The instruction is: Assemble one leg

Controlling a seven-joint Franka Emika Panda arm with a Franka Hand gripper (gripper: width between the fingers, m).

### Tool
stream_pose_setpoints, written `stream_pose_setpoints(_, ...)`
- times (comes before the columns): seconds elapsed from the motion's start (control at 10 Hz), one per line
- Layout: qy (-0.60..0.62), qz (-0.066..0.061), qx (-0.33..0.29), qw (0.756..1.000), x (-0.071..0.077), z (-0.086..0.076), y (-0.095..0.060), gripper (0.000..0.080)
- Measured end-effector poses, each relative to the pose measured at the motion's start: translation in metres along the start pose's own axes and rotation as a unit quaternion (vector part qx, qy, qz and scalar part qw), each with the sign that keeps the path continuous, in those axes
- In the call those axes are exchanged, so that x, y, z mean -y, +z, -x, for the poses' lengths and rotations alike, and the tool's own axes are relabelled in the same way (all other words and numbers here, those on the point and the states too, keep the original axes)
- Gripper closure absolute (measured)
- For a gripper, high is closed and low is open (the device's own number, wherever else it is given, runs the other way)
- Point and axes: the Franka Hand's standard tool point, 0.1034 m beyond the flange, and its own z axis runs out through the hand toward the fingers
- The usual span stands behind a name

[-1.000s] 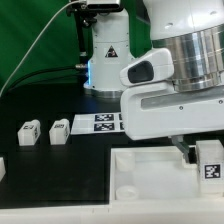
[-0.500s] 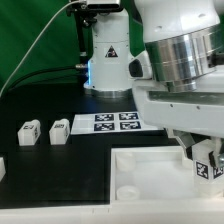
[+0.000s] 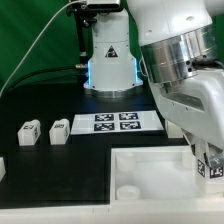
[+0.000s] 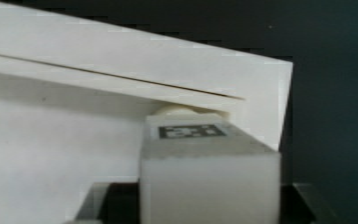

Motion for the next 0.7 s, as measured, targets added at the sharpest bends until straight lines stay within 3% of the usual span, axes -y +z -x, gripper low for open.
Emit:
stream_pose_setpoints(0.2, -0.201, 0.012, -0.013, 0.980, 0.0005, 0.0016, 0.0001, 0.0246)
stream_pose_setpoints(0.3, -0.323, 0.021, -0.021, 0.946, 0.0016, 0.0034, 0.0000, 0.0180)
stream_pose_setpoints(0.7, -0.571, 0.042, -0.016, 0.820, 0.0004, 0.0010, 0.0002, 0.0151)
